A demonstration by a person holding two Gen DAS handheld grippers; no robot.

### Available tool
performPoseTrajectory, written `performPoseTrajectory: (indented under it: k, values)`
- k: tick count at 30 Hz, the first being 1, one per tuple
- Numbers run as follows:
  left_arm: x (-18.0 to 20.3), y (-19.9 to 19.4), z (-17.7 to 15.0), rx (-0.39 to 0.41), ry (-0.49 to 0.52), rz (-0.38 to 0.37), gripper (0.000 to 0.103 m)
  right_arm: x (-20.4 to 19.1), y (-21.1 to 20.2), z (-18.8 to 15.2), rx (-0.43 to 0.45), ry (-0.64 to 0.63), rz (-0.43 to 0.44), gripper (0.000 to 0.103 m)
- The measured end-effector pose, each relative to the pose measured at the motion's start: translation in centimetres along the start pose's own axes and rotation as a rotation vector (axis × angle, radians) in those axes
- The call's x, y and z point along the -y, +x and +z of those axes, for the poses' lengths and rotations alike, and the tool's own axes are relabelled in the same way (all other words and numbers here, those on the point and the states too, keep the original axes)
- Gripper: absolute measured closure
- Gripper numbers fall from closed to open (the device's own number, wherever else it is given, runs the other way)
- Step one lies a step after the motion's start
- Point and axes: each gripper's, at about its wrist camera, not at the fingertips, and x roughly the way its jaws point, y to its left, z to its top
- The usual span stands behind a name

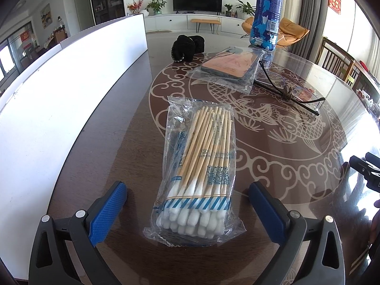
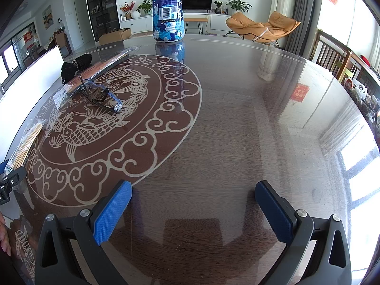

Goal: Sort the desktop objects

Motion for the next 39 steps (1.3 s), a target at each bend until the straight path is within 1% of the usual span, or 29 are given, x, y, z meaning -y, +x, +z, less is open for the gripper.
performPoseTrajectory:
  k: [11, 21, 22, 23, 25, 27, 31, 34, 39]
  values:
    - [0.0, 0.0, 0.0, 0.0, 0.0, 0.0, 0.0, 0.0, 0.0, 0.0, 0.0, 0.0, 0.0, 0.0]
    - [-0.2, 0.4, 0.5, -0.006, 0.022, -0.022, 0.0, 0.0, 0.0, 0.0, 0.0, -0.001, 0.0, 0.0]
    - [-0.2, 0.4, 0.5, -0.005, 0.022, -0.022, 0.0, -0.1, 0.1, 0.1, 0.0, -0.012, 0.015, 0.0]
    - [-0.2, 0.4, 0.5, -0.005, 0.022, -0.022, 0.0, -0.5, 0.3, 0.2, 0.002, -0.051, 0.05, 0.0]
    - [-0.2, 0.4, 0.5, -0.005, 0.021, -0.022, 0.0, -1.8, 0.8, 0.9, 0.0, -0.165, 0.122, 0.0]
    - [-0.2, 0.4, 0.5, -0.005, 0.023, -0.022, 0.0, -3.1, 1.7, 2.0, -0.002, -0.243, 0.174, 0.0]
    - [-0.2, 0.4, 0.5, -0.005, 0.022, -0.022, 0.0, -5.7, 4.0, 5.0, 0.001, -0.349, 0.25, 0.0]
    - [-0.2, 0.3, 0.5, -0.005, 0.021, -0.022, 0.0, -7.8, 5.9, 7.5, -0.004, -0.383, 0.272, 0.0]
    - [-0.2, 0.3, 0.5, -0.005, 0.021, -0.023, 0.0, -11.1, 8.0, 10.3, -0.01, -0.375, 0.266, 0.001]
